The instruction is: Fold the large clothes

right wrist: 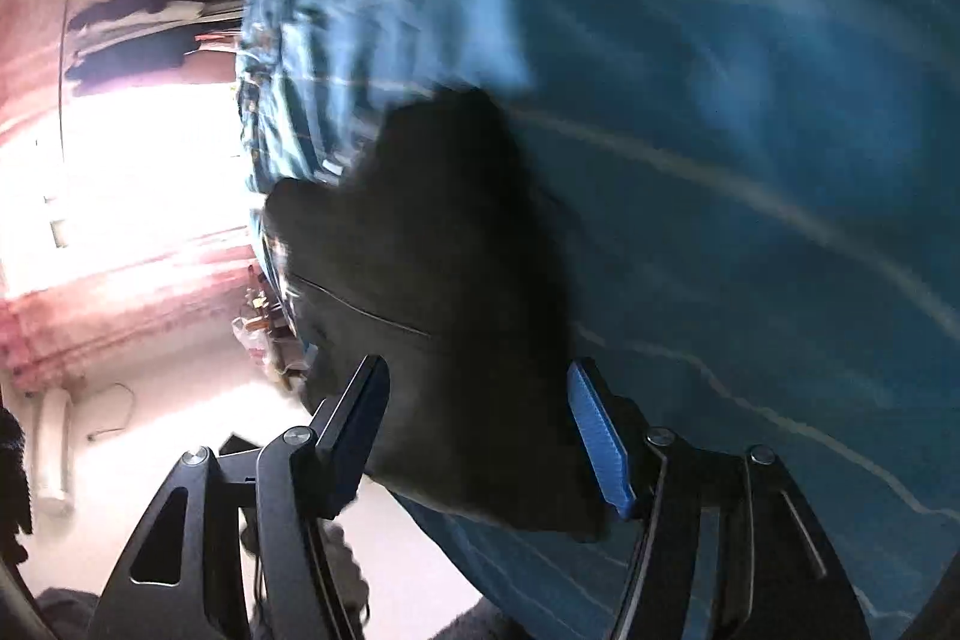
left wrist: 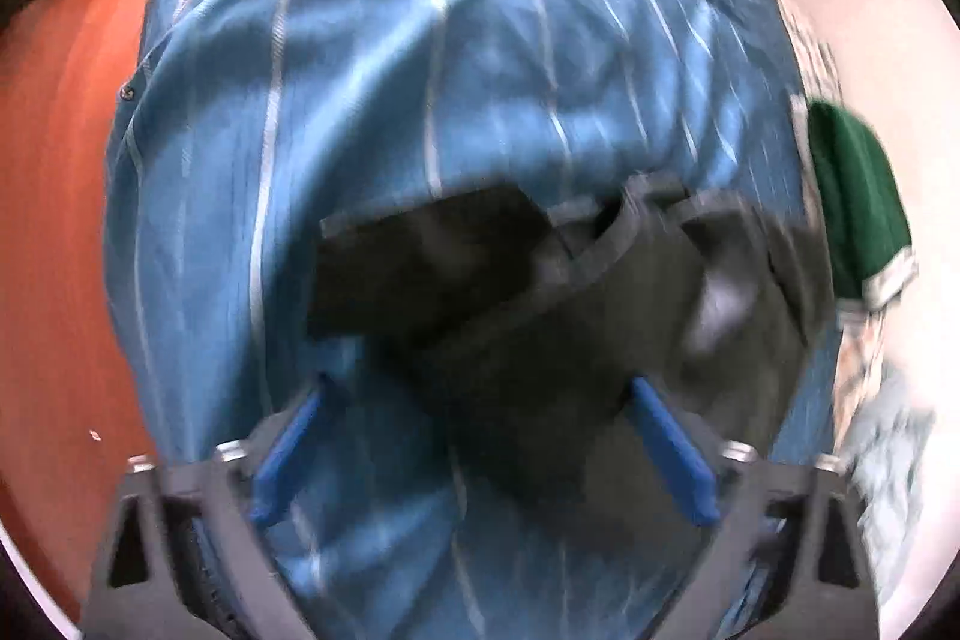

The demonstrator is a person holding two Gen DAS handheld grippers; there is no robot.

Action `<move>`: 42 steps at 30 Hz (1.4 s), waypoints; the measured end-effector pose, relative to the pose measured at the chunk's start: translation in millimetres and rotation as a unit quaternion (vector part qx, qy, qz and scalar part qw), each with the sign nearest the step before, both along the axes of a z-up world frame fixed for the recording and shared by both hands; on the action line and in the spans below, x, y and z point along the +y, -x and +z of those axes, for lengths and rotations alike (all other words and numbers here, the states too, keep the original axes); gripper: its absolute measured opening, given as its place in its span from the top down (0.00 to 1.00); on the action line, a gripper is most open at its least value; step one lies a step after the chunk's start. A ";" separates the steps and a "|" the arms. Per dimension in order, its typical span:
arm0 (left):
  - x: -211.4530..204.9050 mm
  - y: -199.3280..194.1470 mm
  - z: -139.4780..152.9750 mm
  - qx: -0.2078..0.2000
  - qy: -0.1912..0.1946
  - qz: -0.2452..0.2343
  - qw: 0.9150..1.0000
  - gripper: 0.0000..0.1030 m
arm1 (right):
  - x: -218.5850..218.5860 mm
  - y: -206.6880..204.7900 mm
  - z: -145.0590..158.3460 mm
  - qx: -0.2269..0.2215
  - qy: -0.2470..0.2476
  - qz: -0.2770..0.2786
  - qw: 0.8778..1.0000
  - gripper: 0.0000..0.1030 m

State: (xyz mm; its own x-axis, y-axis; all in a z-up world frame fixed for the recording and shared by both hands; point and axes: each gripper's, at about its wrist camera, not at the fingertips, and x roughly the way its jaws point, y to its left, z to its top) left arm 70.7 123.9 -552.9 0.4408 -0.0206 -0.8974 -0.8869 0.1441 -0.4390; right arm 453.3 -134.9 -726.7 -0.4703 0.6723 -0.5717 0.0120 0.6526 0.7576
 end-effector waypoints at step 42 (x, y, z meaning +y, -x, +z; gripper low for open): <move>40.3 -39.3 44.8 -0.009 -0.057 -0.054 0.997 0.66 | 99.3 71.4 -4.3 0.033 -0.124 -0.067 0.989 0.55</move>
State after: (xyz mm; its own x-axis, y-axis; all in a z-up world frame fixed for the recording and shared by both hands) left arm 110.0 164.2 -508.1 0.4579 0.0317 -0.8884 -0.8553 0.2884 -0.4305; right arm 381.9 -35.6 -730.9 -0.3978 0.8470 -0.3525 0.1410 0.4361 0.8888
